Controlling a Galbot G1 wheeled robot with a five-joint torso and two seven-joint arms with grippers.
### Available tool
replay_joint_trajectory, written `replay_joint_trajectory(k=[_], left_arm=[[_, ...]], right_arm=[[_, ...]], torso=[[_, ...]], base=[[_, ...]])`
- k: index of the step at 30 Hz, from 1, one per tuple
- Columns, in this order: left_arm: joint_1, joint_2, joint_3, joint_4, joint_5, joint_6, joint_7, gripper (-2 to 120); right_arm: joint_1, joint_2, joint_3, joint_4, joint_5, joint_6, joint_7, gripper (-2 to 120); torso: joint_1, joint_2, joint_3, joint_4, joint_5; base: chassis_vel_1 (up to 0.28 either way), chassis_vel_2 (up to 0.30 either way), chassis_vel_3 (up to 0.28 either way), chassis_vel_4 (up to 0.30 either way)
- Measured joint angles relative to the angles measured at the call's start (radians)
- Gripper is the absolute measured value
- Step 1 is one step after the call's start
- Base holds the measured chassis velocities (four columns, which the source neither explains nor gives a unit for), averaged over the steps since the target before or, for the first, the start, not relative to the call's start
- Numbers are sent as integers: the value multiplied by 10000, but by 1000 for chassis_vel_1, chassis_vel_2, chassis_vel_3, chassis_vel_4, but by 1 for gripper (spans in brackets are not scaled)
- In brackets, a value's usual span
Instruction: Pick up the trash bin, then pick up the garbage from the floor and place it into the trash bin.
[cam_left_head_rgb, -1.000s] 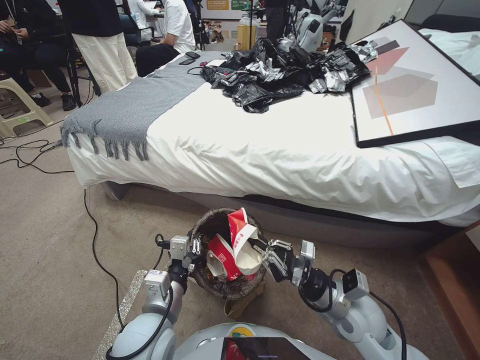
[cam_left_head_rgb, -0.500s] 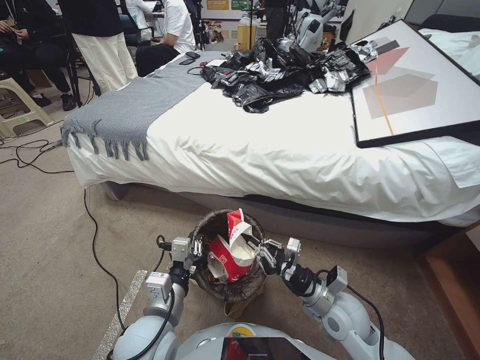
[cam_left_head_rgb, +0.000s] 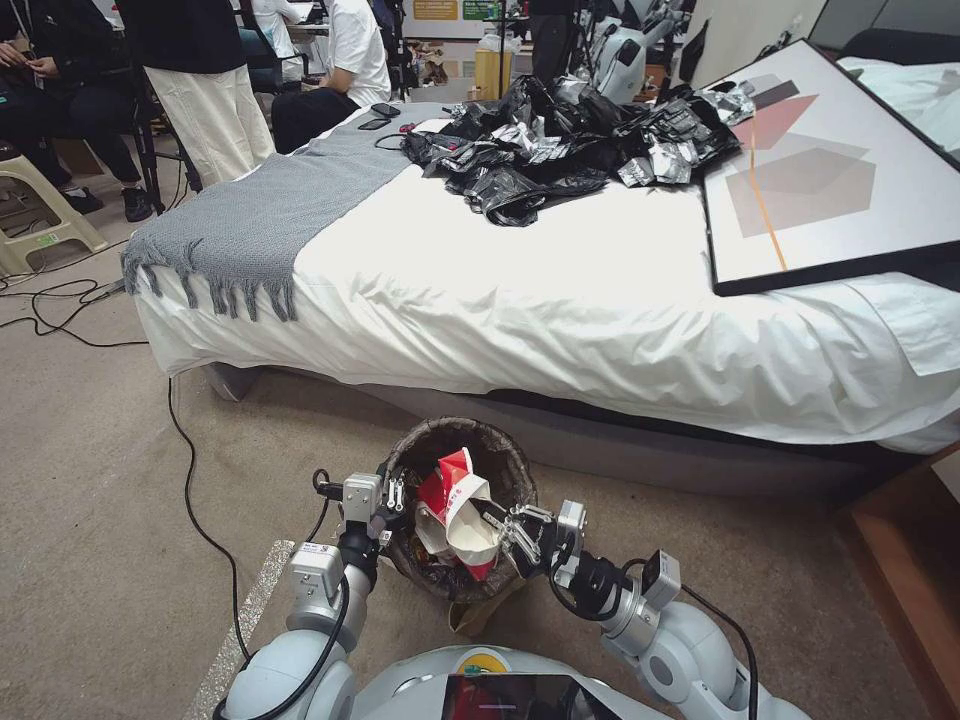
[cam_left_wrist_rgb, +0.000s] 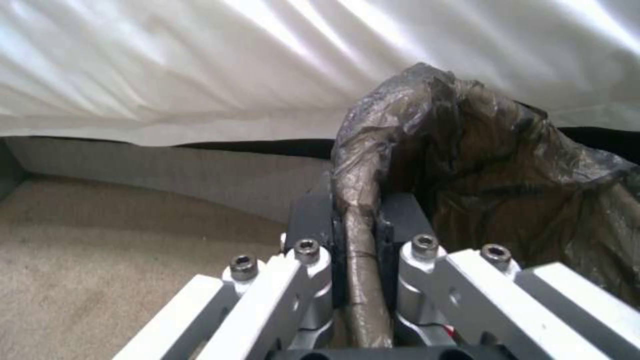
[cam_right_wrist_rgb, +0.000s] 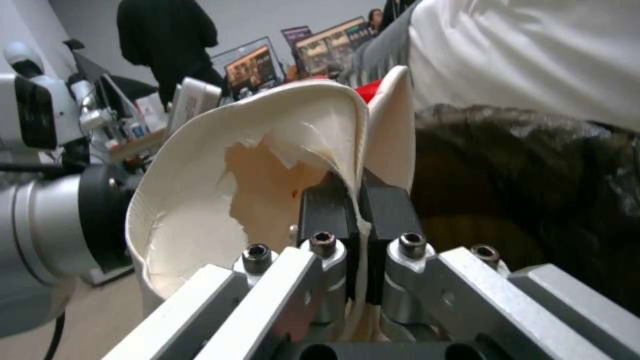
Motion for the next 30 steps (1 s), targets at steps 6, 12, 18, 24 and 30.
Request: replay_joint_trajectory(k=[6,12,18,24,30], left_arm=[[-25,6,-1,-5,-3,0,4,7],[-62,20,-14,-6,-33,3,6,7],[-75,26,-29,-11,-46,15,6,7],[-23,27,-30,-73,-35,16,18,7],[-10,36,-26,-110,-27,16,31,7]], right_arm=[[-46,-11,-35,-290,-203,19,-32,12],[-42,-9,-31,-424,-268,40,-11,38],[-121,-54,37,-396,-303,58,92,59],[-157,-72,32,-168,-592,67,1047,78],[-169,-28,17,82,-1166,52,2183,99]], torso=[[0,0,0,0,0],[0,0,0,0,0],[0,0,0,0,0],[0,0,0,0,0],[0,0,0,0,0]], base=[[0,0,0,0],[0,0,0,0],[0,0,0,0],[0,0,0,0],[0,0,0,0]])
